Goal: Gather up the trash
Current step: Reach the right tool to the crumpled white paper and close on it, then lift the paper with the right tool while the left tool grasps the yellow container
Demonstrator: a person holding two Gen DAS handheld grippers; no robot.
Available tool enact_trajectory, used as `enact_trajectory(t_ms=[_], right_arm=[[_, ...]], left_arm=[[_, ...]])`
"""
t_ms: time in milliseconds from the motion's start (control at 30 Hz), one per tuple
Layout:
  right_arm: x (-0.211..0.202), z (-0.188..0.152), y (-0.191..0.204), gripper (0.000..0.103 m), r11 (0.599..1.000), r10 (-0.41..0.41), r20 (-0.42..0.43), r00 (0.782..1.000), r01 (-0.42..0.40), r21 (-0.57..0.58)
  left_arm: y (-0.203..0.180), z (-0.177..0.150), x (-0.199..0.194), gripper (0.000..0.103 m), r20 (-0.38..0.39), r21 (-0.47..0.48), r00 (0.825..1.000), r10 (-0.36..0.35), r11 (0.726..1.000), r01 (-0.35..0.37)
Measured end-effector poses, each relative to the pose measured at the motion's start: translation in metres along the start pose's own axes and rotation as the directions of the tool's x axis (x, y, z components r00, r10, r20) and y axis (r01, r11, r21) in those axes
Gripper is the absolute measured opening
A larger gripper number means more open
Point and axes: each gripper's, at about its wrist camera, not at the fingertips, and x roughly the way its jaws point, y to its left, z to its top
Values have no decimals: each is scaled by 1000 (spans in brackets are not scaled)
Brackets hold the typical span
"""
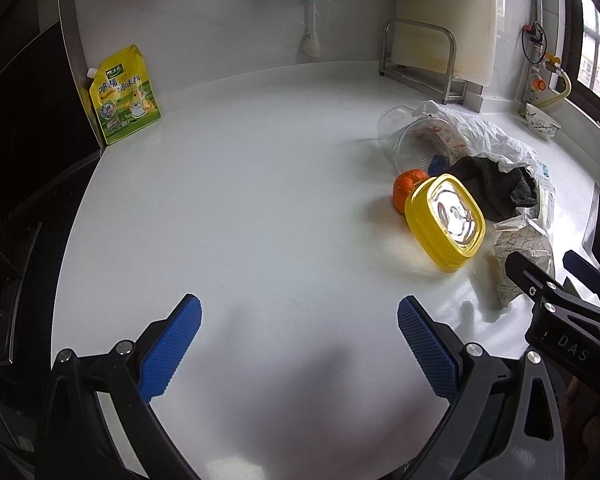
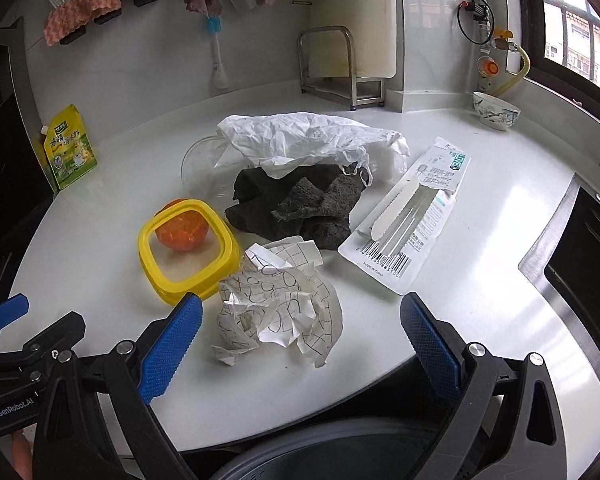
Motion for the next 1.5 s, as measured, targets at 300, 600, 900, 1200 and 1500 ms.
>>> enact_trajectory(t_ms=[300, 600, 900, 1200, 1500], right_arm=[[13, 0, 8, 66, 998, -15, -17, 1000, 14, -61], [4, -1, -1, 39, 998, 50, -14, 999, -51, -37], [-34, -13, -39, 39, 998, 38, 50, 998, -41, 44], [-60, -32, -97, 39, 988, -17, 83, 996, 4, 156], [-62, -41, -129, 39, 971, 6, 98, 995, -29, 235]], left_arm=[[-4, -1, 6, 97, -18, 0, 1000, -18, 1000, 18], [-18, 0, 2, 97, -11, 3, 999, -50, 999, 50], [-49, 7, 2, 97, 13, -21, 998, -69, 997, 69], [-84, 20, 18, 97, 31, -61, 998, -54, 997, 56], [-110, 30, 40, 97, 26, -82, 1000, 15, 997, -13]])
